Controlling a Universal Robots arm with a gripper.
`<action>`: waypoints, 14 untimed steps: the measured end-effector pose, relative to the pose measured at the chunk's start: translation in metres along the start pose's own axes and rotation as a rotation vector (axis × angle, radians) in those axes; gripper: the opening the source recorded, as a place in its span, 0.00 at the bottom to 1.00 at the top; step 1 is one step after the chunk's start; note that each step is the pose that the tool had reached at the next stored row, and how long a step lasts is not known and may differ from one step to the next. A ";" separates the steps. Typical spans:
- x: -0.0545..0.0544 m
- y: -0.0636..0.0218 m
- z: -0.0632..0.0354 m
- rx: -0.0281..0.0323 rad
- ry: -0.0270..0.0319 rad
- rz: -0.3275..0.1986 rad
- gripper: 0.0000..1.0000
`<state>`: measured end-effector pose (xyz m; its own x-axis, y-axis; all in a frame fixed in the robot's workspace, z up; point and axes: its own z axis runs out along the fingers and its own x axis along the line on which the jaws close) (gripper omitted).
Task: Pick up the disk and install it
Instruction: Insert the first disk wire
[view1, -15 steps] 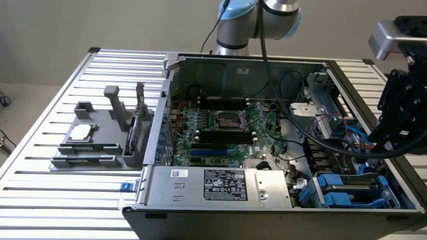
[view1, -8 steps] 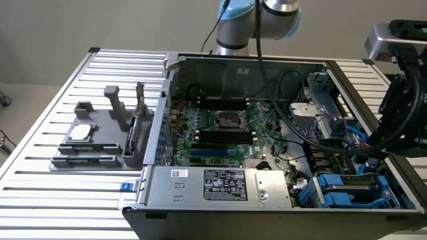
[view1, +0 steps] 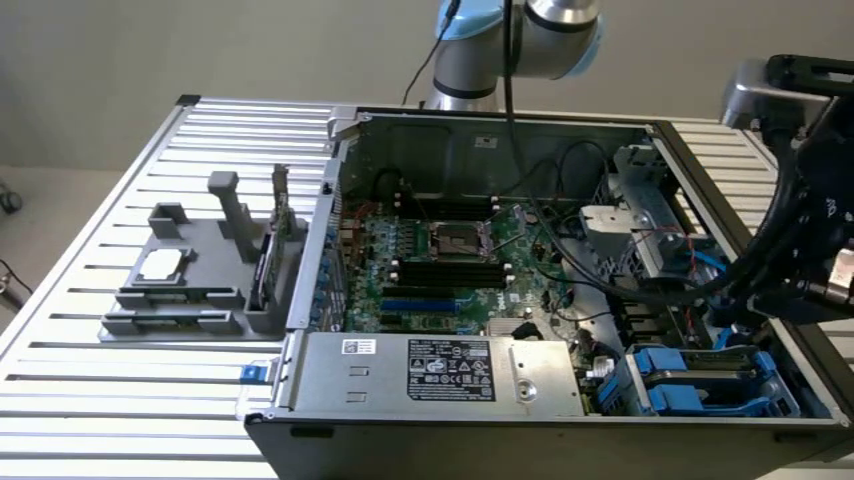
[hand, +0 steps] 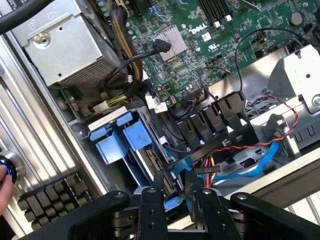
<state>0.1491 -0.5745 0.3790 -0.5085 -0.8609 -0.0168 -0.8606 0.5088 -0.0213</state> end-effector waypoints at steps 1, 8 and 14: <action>0.000 0.0000 0.0010 0.0003 0.0004 0.018 0.31; 0.000 0.0000 0.0028 0.0023 0.0029 0.139 0.31; 0.000 0.0001 0.0028 0.0040 0.0051 0.242 0.31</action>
<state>0.1490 -0.5745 0.3762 -0.6999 -0.7140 -0.0168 -0.7137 0.7001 -0.0213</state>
